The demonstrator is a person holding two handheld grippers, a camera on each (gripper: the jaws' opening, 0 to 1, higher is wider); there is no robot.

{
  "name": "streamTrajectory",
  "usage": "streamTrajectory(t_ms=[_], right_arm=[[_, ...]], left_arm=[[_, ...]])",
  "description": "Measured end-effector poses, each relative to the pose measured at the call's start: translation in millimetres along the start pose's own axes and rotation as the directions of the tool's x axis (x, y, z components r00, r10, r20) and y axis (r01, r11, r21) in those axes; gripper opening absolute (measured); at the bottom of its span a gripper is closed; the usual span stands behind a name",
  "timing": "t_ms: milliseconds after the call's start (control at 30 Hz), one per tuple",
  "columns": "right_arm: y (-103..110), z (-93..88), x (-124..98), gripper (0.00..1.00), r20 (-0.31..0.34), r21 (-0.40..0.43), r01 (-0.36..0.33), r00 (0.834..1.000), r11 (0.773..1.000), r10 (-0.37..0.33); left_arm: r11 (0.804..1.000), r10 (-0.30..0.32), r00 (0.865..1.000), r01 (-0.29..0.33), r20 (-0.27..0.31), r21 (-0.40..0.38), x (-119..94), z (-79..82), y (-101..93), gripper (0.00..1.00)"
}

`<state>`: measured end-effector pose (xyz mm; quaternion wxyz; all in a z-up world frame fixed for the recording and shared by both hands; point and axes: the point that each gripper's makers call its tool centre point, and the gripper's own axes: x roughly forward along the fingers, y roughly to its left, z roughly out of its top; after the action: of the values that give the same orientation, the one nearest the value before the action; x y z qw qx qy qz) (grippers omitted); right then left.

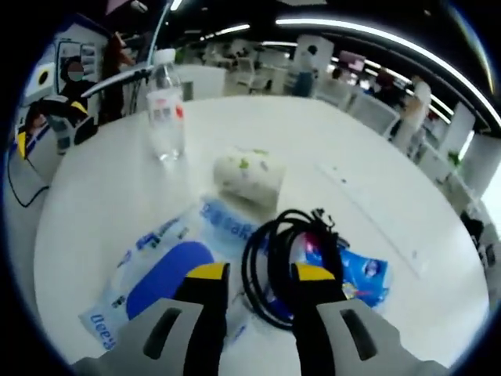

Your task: Arrange the tabletop items into an orderly group along one side of the table until the central work area is clear of visible clutter.

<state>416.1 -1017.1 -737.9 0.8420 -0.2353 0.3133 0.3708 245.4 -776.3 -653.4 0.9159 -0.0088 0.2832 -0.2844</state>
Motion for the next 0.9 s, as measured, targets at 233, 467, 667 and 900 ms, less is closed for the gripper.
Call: streamTrajectory(t_ms=[233, 467, 667, 900], right_arm=[[-2.7, -0.1, 1.9, 0.19, -0.008, -0.003, 0.008, 1.0, 1.0, -0.008], [-0.5, 1.2, 2.4, 0.09, -0.008, -0.017, -0.002, 1.0, 1.0, 0.002], [0.3, 2.1, 0.7, 0.07, 0.001, -0.021, -0.012, 1.0, 1.0, 0.012], [0.4, 4.4, -1.9, 0.04, 0.005, -0.038, -0.01, 1.0, 0.999, 0.01]], left_arm=[[1.0, 0.003, 1.0, -0.003, 0.001, -0.007, -1.6, -0.2, 2.1, 0.94], [1.0, 0.004, 1.0, -0.004, 0.004, -0.013, -2.9, -0.3, 3.2, 0.93], [1.0, 0.005, 1.0, -0.005, 0.007, -0.019, -3.2, 0.3, 3.8, 0.92], [1.0, 0.006, 1.0, -0.006, 0.01, -0.022, -4.3, 0.1, 4.0, 0.92]])
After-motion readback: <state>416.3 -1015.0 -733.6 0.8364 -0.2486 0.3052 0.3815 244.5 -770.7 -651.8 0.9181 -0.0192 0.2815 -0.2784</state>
